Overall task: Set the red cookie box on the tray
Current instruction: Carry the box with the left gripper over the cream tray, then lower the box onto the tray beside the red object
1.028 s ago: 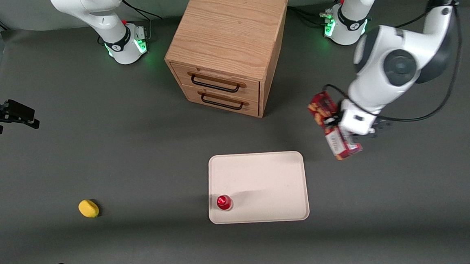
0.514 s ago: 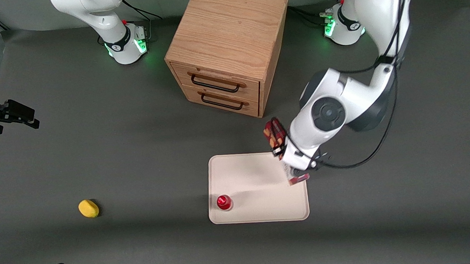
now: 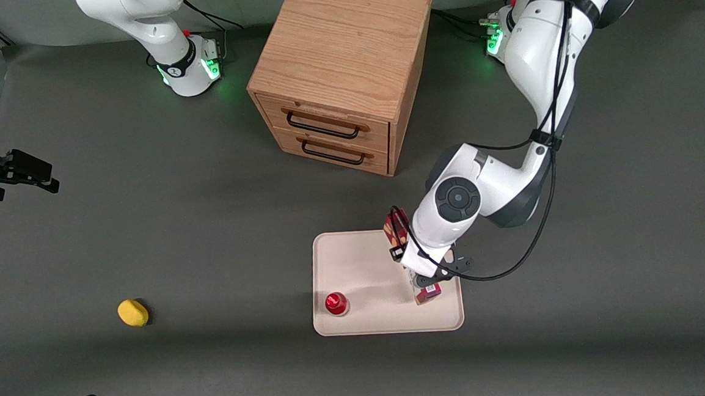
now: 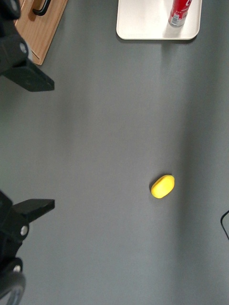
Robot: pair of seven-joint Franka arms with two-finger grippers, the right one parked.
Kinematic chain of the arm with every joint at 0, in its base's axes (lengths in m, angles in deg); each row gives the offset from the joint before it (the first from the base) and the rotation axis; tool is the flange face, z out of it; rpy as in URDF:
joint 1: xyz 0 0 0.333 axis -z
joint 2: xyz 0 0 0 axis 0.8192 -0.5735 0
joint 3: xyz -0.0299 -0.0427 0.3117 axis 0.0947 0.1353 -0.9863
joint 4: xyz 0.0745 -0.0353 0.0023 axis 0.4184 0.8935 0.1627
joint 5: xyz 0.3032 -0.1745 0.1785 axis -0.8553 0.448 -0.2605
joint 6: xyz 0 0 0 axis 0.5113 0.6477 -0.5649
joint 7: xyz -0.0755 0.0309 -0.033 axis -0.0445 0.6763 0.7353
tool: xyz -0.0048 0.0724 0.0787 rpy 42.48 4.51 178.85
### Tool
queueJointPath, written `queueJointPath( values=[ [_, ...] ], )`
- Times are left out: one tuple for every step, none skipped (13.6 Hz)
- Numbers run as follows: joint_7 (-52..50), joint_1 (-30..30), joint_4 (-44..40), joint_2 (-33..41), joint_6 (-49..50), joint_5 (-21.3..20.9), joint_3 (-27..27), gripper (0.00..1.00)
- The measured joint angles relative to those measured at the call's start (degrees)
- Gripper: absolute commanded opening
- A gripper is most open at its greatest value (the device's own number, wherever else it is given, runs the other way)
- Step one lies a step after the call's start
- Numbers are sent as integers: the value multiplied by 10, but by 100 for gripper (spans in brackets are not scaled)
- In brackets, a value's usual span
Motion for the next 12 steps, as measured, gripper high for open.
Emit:
queueJointPath(
  values=[
    [1,-1,0,-6,-6,-8,-2,0],
    [1,-2,0,-11,-11,-23,-3,0],
    [1,-5,0,-14,-15,-36,-4,0],
    [1,-9,0,-19,-24,-46,-5,0],
    [2,-13,1,-24,-36,-51,-5,0],
    [2,-15,2,-29,-47,-57,-5,0],
    [2,-15,2,-35,-56,-61,-5,1],
    [2,-15,2,-39,-63,-62,-5,2],
    [2,-15,2,-41,-66,-63,-5,3],
    [2,-15,3,-41,-68,-64,-6,4],
    [2,-16,5,-41,-70,-64,-6,4],
    [2,-15,7,-41,-75,-65,-7,4]
  ],
)
